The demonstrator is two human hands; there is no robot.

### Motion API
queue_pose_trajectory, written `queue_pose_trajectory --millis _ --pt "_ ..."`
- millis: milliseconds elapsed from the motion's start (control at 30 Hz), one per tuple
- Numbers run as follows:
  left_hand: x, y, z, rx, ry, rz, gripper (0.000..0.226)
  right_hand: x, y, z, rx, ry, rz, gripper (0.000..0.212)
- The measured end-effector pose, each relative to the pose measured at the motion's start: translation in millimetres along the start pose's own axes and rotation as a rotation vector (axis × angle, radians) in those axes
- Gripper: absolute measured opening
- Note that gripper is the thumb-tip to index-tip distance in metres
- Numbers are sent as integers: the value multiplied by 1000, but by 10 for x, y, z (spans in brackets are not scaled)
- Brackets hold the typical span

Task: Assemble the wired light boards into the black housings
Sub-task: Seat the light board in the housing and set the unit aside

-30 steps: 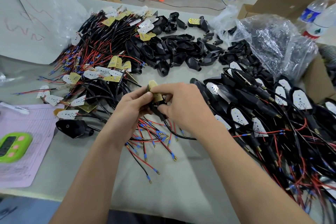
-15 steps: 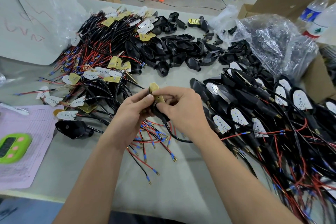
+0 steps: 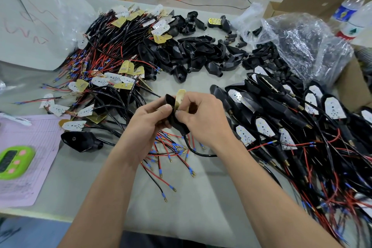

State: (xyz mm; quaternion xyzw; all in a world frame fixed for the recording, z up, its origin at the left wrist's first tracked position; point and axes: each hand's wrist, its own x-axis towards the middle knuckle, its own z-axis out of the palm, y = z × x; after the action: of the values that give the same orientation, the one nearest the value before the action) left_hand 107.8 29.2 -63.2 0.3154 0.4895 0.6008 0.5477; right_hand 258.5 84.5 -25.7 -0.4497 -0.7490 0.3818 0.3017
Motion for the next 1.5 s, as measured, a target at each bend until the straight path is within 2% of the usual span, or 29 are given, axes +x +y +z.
queue_pose_trajectory --millis 133,267,333,433,500,567,600,667,700,767,867,933,1000,1100,1200,1267,1333,1367,1433,1500 --pt "3 -7 8 6 -37 12 26 -16 -11 18 32 56 -13 15" --pt "6 -16 28 -17 -54 14 24 -35 -55 -11 57 85 -37 38" --pt "8 -14 39 -22 -62 17 27 -32 -81 -32 42 103 -44 42" --pt "10 -3 45 -41 -76 42 30 -28 -101 -33 81 86 -6 25" --pt "3 16 59 -51 -50 71 30 -33 -101 -37 100 158 1 6" --pt "-6 29 93 -9 36 113 28 -43 -106 -30 -20 249 -7 6" --pt "-10 28 120 27 68 145 28 -53 -119 -16 -164 255 -24 10" --pt "-24 20 180 104 78 215 29 -83 -195 33 -454 223 -112 11" --pt "-31 14 203 121 78 235 30 -95 -240 41 -507 194 -164 12" --pt "-34 13 214 103 112 237 28 -89 -289 -12 -484 101 -202 16" --pt "6 37 191 63 272 185 25 -64 -287 -98 -411 -113 -139 26" --pt "36 74 197 57 320 168 26 -106 -325 -77 -401 -169 -121 32" --pt "43 115 230 65 310 172 23 -141 -368 -54 -387 -132 -153 39" --pt "9 168 280 91 276 204 13 -136 -375 -47 -391 -72 -210 34" --pt "5 209 255 134 349 238 15 -158 -354 -42 -287 -45 -176 33" --pt "22 233 178 161 443 229 22 -190 -289 -70 -219 96 -82 29" --pt "39 268 86 166 512 229 25 -268 -167 -74 -258 308 -53 18" --pt "46 284 49 143 536 226 25 -325 -103 -50 -307 354 -46 19" --pt "61 311 -13 58 555 202 25 -434 -20 56 -389 226 20 26" --pt "64 319 -68 -45 526 165 26 -457 24 156 -245 45 151 30"
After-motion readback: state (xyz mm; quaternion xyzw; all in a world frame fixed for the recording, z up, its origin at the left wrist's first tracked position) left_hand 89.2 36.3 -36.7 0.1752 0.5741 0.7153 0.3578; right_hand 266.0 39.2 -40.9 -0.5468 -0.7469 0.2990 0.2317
